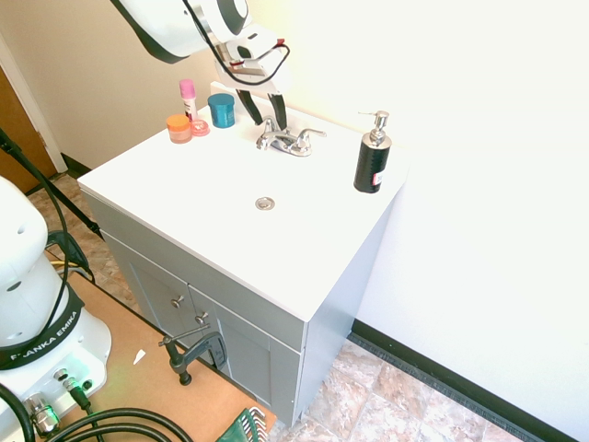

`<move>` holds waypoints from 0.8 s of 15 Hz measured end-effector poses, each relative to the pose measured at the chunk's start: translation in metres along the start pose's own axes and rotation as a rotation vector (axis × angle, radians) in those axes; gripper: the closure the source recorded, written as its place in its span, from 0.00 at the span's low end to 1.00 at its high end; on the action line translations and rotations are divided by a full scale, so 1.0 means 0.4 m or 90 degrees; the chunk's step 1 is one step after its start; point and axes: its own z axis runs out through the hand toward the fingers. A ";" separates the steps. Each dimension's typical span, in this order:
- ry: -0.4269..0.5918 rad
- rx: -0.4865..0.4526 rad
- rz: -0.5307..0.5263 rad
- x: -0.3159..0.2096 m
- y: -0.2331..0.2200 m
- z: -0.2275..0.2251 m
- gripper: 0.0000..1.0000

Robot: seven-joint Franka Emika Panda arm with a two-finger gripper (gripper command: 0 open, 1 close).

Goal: Turn off the hot water

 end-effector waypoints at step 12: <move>-0.037 0.037 0.000 -0.031 -0.147 -0.013 0.00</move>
